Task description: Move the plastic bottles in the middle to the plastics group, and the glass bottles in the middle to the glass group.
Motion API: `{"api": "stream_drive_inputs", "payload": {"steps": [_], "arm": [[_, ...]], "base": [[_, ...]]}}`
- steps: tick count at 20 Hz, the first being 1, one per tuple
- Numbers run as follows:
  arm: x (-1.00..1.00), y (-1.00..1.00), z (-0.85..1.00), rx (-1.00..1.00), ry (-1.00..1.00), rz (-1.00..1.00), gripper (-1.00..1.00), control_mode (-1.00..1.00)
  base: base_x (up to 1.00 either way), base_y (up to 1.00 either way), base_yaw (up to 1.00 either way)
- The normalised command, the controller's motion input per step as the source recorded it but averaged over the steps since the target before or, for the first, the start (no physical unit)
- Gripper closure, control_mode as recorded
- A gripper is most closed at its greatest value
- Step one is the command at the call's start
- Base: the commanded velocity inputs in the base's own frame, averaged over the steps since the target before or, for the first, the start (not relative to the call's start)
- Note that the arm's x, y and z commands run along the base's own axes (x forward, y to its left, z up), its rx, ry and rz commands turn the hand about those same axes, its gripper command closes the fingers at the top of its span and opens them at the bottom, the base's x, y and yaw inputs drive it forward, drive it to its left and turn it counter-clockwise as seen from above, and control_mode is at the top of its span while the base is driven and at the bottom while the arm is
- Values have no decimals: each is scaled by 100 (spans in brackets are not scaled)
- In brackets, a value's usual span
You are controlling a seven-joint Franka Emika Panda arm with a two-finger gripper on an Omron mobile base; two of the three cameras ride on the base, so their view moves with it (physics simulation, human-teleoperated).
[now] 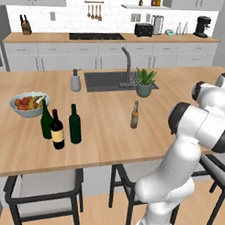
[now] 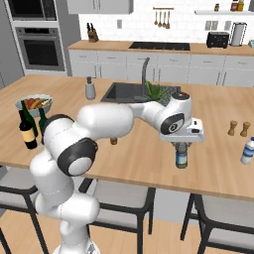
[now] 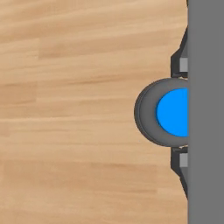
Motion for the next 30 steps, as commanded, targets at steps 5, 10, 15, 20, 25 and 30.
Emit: {"api": "stream_drive_inputs", "payload": {"steps": [5, 10, 15, 20, 25, 30], "arm": [[35, -44, -17, 0, 9, -7, 100, -100], [1, -37, -12, 0, -5, -3, 100, -100], [0, -42, -1, 0, -9, -1, 100, -100], [1, -45, -8, -2, -16, -2, 100, -100], [1, -42, 0, -2, -11, -3, 100, -100], [0, -37, 0, 0, -1, -4, 100, -100]], "base": [[0, 0, 0], [0, 0, 0], [0, 0, 0], [0, 0, 0], [0, 0, 0], [0, 0, 0]]}}
